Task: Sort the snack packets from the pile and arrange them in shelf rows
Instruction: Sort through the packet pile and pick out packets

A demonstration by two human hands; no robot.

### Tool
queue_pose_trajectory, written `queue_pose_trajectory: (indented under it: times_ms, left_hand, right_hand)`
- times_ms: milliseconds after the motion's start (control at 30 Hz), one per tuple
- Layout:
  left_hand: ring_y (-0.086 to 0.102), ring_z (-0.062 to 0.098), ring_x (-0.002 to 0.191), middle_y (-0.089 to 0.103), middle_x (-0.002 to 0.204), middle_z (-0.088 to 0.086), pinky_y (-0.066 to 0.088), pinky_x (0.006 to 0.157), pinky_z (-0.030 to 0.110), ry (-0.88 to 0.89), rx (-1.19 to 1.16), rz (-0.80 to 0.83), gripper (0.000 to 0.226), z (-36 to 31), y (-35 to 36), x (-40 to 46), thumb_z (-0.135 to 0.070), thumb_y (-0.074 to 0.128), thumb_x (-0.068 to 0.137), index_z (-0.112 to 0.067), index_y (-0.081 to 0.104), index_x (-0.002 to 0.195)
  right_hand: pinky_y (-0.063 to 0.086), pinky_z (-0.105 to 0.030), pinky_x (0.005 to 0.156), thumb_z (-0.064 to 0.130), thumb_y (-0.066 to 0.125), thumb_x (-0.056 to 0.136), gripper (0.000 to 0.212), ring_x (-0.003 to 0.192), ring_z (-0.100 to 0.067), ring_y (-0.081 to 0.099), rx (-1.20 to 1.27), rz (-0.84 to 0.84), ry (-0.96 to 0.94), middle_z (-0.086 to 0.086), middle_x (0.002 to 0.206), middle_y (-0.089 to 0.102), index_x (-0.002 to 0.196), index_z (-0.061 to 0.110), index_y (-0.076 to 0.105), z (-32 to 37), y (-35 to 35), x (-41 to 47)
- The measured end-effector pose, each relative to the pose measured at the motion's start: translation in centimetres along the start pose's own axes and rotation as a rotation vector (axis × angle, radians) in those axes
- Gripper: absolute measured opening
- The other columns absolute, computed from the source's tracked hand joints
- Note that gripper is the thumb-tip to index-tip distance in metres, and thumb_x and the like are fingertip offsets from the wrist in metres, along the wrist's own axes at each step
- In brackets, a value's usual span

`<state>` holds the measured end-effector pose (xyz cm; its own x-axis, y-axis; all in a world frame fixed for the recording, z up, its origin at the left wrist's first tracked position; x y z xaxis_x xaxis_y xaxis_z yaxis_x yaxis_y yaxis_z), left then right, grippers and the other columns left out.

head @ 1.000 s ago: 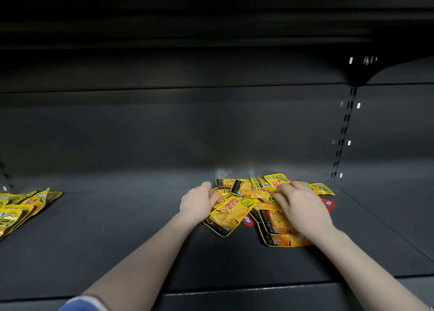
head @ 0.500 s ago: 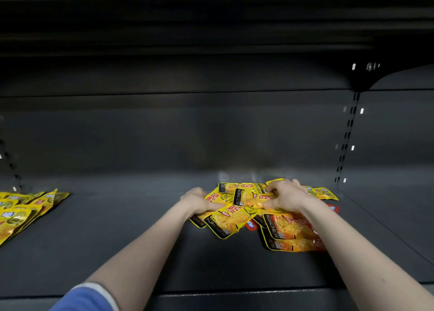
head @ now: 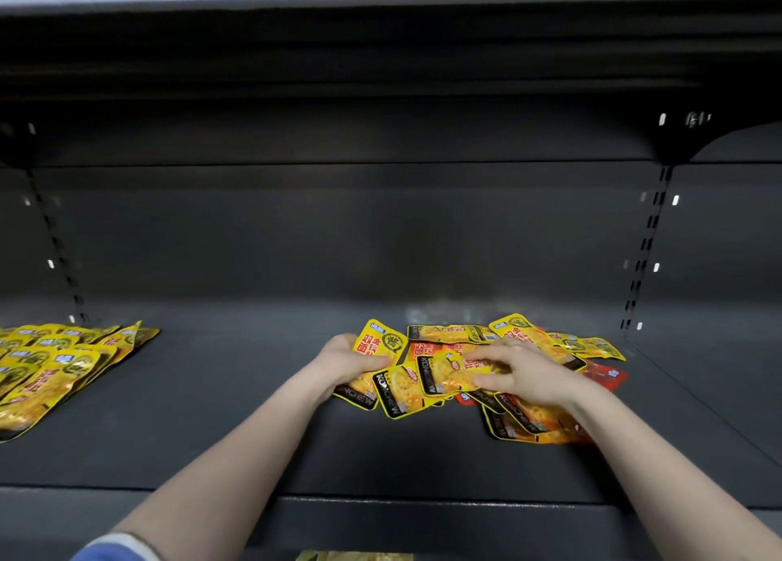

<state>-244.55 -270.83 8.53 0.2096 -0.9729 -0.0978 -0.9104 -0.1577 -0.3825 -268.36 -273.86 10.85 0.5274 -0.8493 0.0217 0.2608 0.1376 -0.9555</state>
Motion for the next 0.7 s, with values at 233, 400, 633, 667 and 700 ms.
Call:
queue_pose_trajectory:
  times_ms: [233,400,633,667,700]
  left_hand:
    - [0.064,0.020,0.070,0.069,0.087,0.009,0.054,0.073,0.031,0.004,-0.093,-0.035,0.015,0.3,-0.8,-0.7,-0.012,0.074,0.081,-0.011,0.061,0.089]
    - [0.062,0.016,0.062,0.067,0.079,0.007,0.053,0.069,0.030,0.001,-0.188,-0.073,0.011,0.6,-2.0,-1.3,-0.005,0.069,0.083,-0.010,0.060,0.085]
    - [0.065,0.013,0.060,0.068,0.083,0.008,0.054,0.066,0.028,0.003,-0.265,-0.156,0.019,0.9,-6.3,-3.1,-0.004,0.069,0.083,-0.005,0.060,0.100]
    - [0.065,0.013,0.060,0.068,0.084,0.008,0.055,0.066,0.028,0.008,-0.271,-0.169,0.021,1.0,-7.2,-3.4,-0.004,0.069,0.083,-0.005,0.060,0.102]
    - [0.066,0.012,0.058,0.068,0.084,0.008,0.055,0.065,0.028,0.011,-0.277,-0.180,0.022,1.1,-8.2,-3.8,-0.004,0.069,0.083,-0.004,0.060,0.103]
  right_hand:
    - [0.039,-0.033,0.098,0.041,0.083,0.062,0.087,0.125,-0.024,0.044,0.059,-0.146,0.183,-0.001,0.134,0.051,0.135,0.021,0.042,-0.1,-1.4,0.2]
    - [0.050,-0.033,0.076,0.015,0.085,0.063,0.029,0.078,-0.019,0.064,0.620,-0.214,0.117,-0.008,0.086,0.072,0.085,0.009,0.069,0.3,-1.2,0.0]
    - [0.052,-0.049,0.079,0.008,0.085,0.061,0.024,0.074,-0.029,0.065,1.049,-0.263,0.087,-0.012,0.077,0.069,0.074,0.018,0.067,2.4,-1.1,0.7]
    - [0.053,-0.052,0.082,0.004,0.083,0.063,0.023,0.076,-0.031,0.066,1.079,-0.247,0.070,-0.016,0.081,0.071,0.078,0.014,0.068,3.5,-1.0,0.8]
    - [0.053,-0.054,0.082,0.002,0.081,0.065,0.022,0.077,-0.033,0.067,1.097,-0.235,0.058,-0.018,0.084,0.071,0.081,0.011,0.069,4.7,-0.9,1.0]
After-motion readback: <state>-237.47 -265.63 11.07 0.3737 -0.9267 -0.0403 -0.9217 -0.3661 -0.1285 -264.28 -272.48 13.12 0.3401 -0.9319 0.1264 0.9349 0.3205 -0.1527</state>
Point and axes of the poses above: each hand's wrist, its own x-axis towards the middle knuckle, its own y-axis out of the palm, z = x × y, the point moved 7 cm from there along x, towards the middle knuckle
